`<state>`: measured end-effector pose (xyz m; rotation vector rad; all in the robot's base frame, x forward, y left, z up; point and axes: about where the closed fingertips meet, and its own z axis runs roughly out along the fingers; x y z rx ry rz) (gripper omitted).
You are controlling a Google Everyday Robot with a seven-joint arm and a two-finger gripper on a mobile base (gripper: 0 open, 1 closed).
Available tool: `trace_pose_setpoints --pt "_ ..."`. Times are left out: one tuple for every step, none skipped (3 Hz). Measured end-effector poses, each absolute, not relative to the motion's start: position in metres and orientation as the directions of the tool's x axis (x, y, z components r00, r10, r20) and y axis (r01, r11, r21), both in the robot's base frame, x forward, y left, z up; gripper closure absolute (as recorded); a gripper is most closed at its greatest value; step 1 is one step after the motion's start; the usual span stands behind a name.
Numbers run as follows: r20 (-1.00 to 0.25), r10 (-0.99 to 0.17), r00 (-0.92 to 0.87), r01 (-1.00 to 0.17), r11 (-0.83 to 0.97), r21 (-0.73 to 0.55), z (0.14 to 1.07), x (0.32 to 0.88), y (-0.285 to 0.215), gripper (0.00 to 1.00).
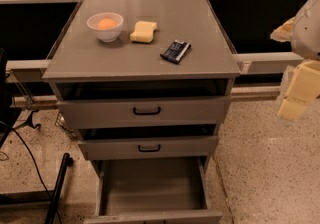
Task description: Place rxbar blueberry into bottom drawer
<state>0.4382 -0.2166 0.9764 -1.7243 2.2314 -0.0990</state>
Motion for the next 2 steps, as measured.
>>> trace_pose_setpoints --pt "-0.207 -0.953 -0.221 -0.931 0.27 -0.246 0.976 0.438 -0.217 0.0" --pt "-0.263 -0.943 -0.203 -0.918 0.277 -0.286 0.973 0.45 -0.207 0.0"
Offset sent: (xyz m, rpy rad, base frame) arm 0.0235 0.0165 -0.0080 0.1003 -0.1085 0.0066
